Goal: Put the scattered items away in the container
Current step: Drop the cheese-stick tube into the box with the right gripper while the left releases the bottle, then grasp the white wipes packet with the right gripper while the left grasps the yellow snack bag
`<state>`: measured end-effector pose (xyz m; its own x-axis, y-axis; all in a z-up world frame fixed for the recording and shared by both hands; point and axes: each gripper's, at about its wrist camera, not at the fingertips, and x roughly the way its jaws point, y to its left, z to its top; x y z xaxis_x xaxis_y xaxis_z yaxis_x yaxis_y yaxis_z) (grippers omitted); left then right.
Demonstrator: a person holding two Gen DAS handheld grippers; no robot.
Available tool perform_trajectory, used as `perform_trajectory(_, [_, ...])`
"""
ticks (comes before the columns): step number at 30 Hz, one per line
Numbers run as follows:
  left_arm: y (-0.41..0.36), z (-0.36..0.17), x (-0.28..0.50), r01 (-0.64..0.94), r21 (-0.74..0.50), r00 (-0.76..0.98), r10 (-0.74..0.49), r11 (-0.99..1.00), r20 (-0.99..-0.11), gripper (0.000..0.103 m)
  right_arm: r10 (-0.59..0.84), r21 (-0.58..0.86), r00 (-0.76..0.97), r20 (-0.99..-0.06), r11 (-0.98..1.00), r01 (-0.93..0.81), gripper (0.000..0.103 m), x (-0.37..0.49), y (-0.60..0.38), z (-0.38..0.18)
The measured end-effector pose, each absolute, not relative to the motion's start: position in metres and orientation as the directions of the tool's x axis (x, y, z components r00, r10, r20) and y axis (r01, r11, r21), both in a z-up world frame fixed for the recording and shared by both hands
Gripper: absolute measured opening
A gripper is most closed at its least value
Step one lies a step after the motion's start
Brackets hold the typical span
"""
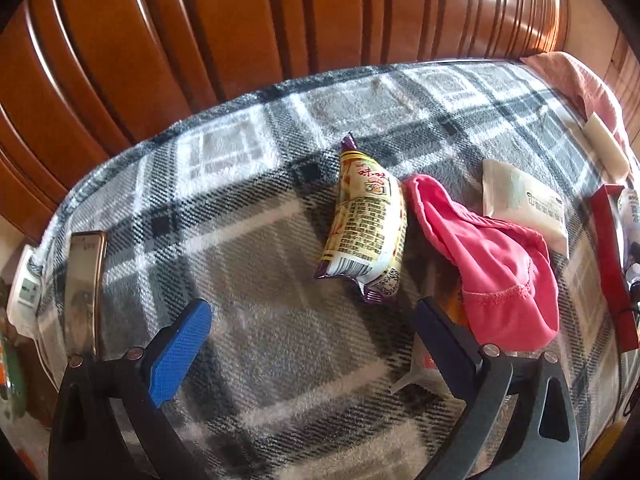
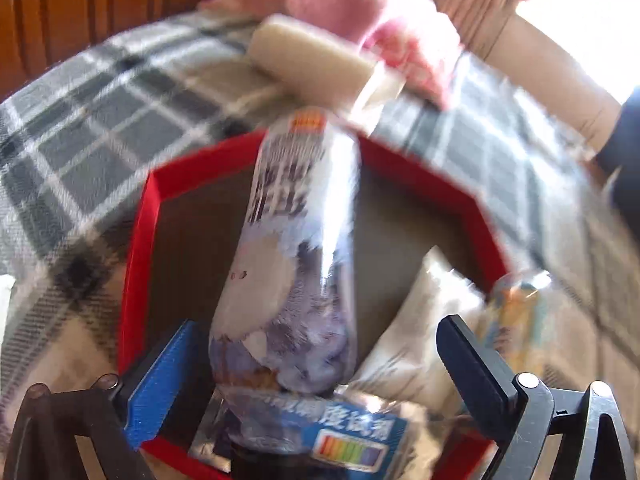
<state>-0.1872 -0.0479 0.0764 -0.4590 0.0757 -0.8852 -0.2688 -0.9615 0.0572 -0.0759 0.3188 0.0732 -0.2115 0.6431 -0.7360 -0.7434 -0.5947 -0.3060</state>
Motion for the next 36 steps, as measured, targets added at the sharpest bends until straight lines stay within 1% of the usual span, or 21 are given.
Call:
perform_trajectory(2, [-0.049, 0.076, -0.189, -0.268, 0.05, -0.461, 0.082, -0.962, -0.884, 0.103, 0.717, -0.366, -0.224, -0.66, -0.568, -0.737, 0.102, -0.077, 0.3, 0.086])
perform_trajectory(4, [-0.047, 0.076, -0.191, -0.275, 0.038, -0.462, 0.098, -0.961, -0.882, 0.103, 0.703, -0.327, -0.336, -0.627, -0.629, -0.705, 0.103, -0.079, 0.279, 0.101])
perform_trajectory(5, [-0.046, 0.076, -0.192, -0.282, 0.03, -0.461, 0.108, -0.959, -0.881, 0.103, 0.64, -0.27, -0.426, -0.639, -0.706, -0.655, 0.103, -0.083, 0.269, 0.107])
perform_trajectory(6, [-0.044, 0.075, -0.193, -0.288, 0.023, -0.459, 0.117, -0.957, -0.881, 0.103, 0.532, -0.201, -0.518, -0.67, -0.801, -0.563, 0.103, -0.091, 0.257, 0.11])
perform_trajectory(8, [-0.041, 0.071, -0.195, -0.288, 0.025, -0.455, 0.113, -0.957, -0.883, 0.103, 0.377, -0.136, -0.584, -0.719, -0.9, -0.414, 0.103, -0.112, 0.237, 0.106])
perform_trajectory(9, [-0.041, 0.069, -0.196, -0.287, 0.029, -0.449, 0.108, -0.958, -0.887, 0.103, 0.33, -0.133, -0.591, -0.736, -0.927, -0.351, 0.103, -0.124, 0.226, 0.1])
perform_trajectory(11, [-0.042, 0.065, -0.197, -0.287, 0.029, -0.438, 0.104, -0.958, -0.893, 0.103, 0.294, -0.163, -0.581, -0.759, -0.95, -0.267, 0.103, -0.147, 0.211, 0.081])
perform_trajectory(14, [-0.047, 0.065, -0.193, -0.297, 0.037, -0.437, 0.102, -0.954, -0.894, 0.103, 0.257, -0.154, -0.509, -0.822, -0.96, -0.235, 0.103, -0.185, 0.211, 0.043])
perform_trajectory(15, [-0.048, 0.065, -0.191, -0.3, 0.044, -0.44, 0.097, -0.953, -0.893, 0.103, 0.216, -0.125, -0.503, -0.837, -0.97, -0.209, 0.103, -0.196, 0.215, 0.032])
perform_trajectory(17, [-0.049, 0.064, -0.189, -0.303, 0.06, -0.44, 0.084, -0.951, -0.894, 0.103, 0.087, -0.011, -0.574, -0.814, -0.991, -0.135, 0.103, -0.207, 0.222, 0.025])
perform_trajectory(20, [-0.048, 0.06, -0.19, -0.307, 0.071, -0.432, 0.072, -0.949, -0.899, 0.103, -0.027, 0.077, -0.564, -0.826, -0.995, -0.064, 0.102, -0.225, 0.229, 0.02])
perform_trajectory(22, [-0.047, 0.061, -0.193, -0.3, 0.061, -0.436, 0.08, -0.952, -0.897, 0.103, -0.068, 0.112, -0.546, -0.835, -0.993, -0.048, 0.097, -0.232, 0.231, 0.018])
perform_trajectory(23, [-0.047, 0.063, -0.194, -0.3, 0.048, -0.438, 0.093, -0.953, -0.894, 0.103, -0.075, 0.112, -0.537, -0.84, -0.993, -0.037, 0.094, -0.232, 0.229, 0.02])
perform_trajectory(25, [-0.043, 0.068, -0.198, -0.32, 0.022, -0.44, 0.128, -0.947, -0.889, 0.103, -0.091, 0.108, -0.527, -0.845, -0.994, -0.002, 0.082, -0.226, 0.225, 0.024])
perform_trajectory(26, [-0.042, 0.07, -0.199, -0.329, 0.021, -0.444, 0.135, -0.944, -0.886, 0.103, -0.086, 0.093, -0.522, -0.849, -0.996, 0.014, 0.082, -0.221, 0.222, 0.026])
perform_trajectory(27, [-0.039, 0.072, -0.2, -0.337, 0.029, -0.454, 0.135, -0.941, -0.881, 0.103, -0.074, 0.066, -0.526, -0.847, -0.997, 0.033, 0.082, -0.214, 0.221, 0.028])
perform_trajectory(28, [-0.037, 0.074, -0.2, -0.342, 0.039, -0.463, 0.132, -0.939, -0.876, 0.103, -0.061, 0.039, -0.53, -0.846, -0.998, 0.051, 0.089, -0.208, 0.22, 0.029])
perform_trajectory(30, [-0.032, 0.077, -0.2, -0.35, 0.049, -0.474, 0.131, -0.935, -0.871, 0.103, -0.032, -0.01, -0.475, -0.879, -0.996, 0.085, 0.103, -0.199, 0.222, 0.024])
perform_trajectory(31, [-0.031, 0.077, -0.199, -0.357, 0.048, -0.472, 0.136, -0.933, -0.871, 0.103, -0.05, -0.003, -0.423, -0.905, -0.992, 0.124, 0.103, -0.195, 0.223, 0.019])
perform_trajectory(32, [-0.029, 0.077, -0.199, -0.362, 0.045, -0.467, 0.14, -0.931, -0.873, 0.103, -0.02, -0.051, -0.369, -0.929, -0.982, 0.183, 0.103, -0.191, 0.219, 0.011])
perform_trajectory(36, [-0.022, 0.069, -0.201, -0.366, 0.059, -0.44, 0.117, -0.929, -0.89, 0.103, 0.062, -0.245, -0.466, -0.882, -0.907, 0.343, 0.103, -0.185, 0.195, 0.017])
